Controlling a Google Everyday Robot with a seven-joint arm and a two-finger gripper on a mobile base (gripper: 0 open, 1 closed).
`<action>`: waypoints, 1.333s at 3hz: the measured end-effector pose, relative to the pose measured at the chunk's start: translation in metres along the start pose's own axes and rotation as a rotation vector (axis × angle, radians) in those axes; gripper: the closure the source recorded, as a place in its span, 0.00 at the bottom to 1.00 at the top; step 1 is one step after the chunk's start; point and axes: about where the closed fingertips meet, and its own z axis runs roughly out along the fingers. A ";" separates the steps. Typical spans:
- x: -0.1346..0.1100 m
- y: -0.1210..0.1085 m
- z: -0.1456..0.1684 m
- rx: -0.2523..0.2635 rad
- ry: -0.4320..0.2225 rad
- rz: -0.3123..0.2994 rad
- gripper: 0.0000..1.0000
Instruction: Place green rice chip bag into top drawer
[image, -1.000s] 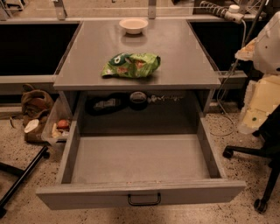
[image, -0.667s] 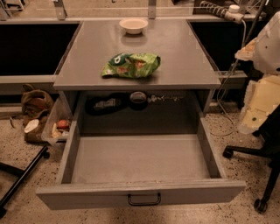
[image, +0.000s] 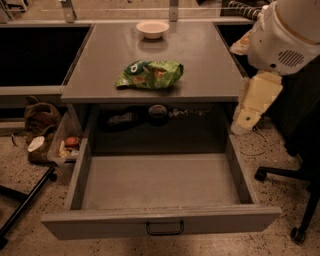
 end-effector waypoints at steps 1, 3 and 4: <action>-0.052 -0.025 0.022 0.012 -0.083 -0.066 0.00; -0.071 -0.037 0.034 0.042 -0.147 -0.005 0.00; -0.120 -0.064 0.064 0.032 -0.249 0.090 0.00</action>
Offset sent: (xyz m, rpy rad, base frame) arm 0.0299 0.0425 0.0027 0.0468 -0.0356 0.0676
